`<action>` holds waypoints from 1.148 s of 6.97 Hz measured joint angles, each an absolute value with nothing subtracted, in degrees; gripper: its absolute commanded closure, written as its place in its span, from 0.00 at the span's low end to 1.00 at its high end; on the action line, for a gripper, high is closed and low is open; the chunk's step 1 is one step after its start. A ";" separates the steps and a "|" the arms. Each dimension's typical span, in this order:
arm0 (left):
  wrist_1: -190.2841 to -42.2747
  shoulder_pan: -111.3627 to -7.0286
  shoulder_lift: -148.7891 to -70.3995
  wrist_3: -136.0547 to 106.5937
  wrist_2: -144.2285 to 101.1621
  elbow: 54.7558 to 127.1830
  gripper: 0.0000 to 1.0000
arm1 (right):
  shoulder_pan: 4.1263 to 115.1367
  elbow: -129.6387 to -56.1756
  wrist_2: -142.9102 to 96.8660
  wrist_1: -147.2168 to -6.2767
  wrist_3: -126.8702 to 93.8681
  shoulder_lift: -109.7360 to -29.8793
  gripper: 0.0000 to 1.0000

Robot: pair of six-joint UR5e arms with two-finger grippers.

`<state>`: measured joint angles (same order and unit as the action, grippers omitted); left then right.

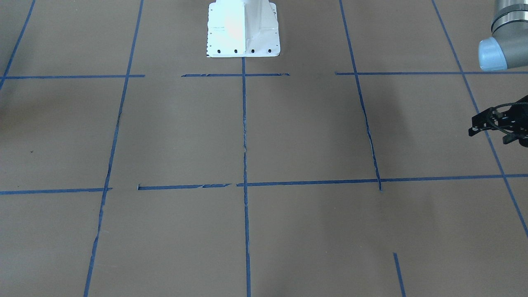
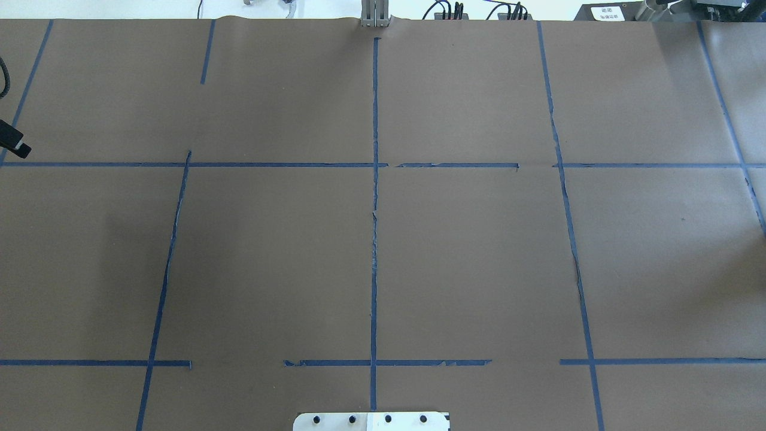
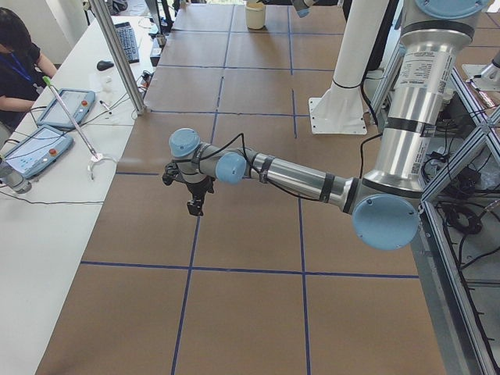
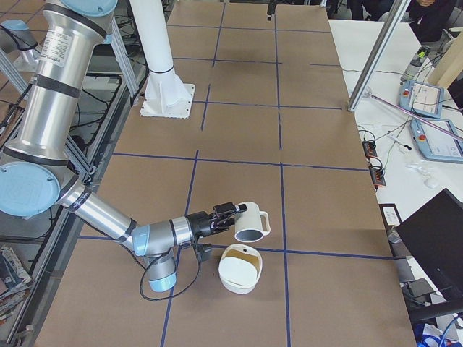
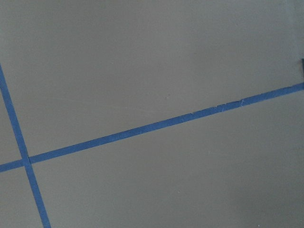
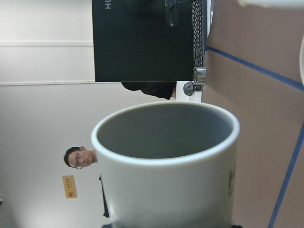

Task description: Left arm hands cup to right arm to dump lemon

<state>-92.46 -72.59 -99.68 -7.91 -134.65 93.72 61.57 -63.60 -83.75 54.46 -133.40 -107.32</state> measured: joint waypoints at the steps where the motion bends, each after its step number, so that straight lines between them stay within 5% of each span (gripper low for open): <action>1: -92.44 -72.63 -99.69 -7.91 -134.65 93.75 0.00 | 62.01 -63.32 -81.59 57.00 -138.93 -106.83 0.92; 8: -91.52 -72.93 -99.75 -8.00 -134.67 94.35 0.00 | 62.31 -59.91 -71.52 66.77 -165.52 -107.04 0.91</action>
